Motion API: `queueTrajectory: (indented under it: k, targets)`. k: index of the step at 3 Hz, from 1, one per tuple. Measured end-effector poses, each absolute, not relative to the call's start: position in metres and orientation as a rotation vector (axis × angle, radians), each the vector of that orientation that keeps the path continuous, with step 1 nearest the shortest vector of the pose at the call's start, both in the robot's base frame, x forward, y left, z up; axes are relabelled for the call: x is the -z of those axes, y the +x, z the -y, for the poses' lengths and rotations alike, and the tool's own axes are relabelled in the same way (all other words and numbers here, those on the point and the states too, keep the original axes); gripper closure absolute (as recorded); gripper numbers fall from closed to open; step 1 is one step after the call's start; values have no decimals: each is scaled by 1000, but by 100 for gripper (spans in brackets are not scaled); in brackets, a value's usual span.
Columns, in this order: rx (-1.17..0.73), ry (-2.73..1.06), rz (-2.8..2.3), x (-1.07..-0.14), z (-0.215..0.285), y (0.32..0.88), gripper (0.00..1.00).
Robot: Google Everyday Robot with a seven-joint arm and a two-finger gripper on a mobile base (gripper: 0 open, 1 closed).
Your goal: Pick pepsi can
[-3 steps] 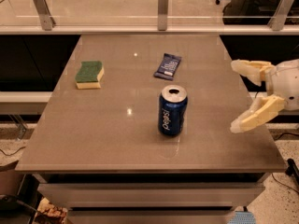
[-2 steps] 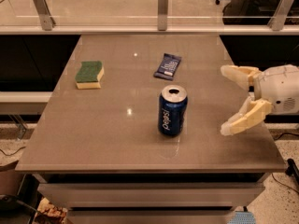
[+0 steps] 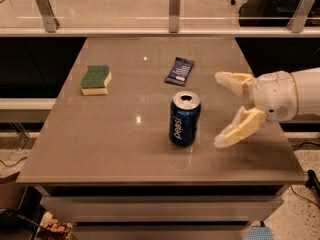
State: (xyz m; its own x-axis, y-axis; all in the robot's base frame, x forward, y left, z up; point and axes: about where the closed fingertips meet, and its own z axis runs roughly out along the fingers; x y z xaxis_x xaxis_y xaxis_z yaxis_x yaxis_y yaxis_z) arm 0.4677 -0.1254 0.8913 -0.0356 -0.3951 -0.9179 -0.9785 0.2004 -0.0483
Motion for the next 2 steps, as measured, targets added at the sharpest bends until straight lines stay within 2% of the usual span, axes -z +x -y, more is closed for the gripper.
queueTrajectory:
  k: [2]
  targets:
    - [-858, -1441, -1490, -890, 81, 482, 0]
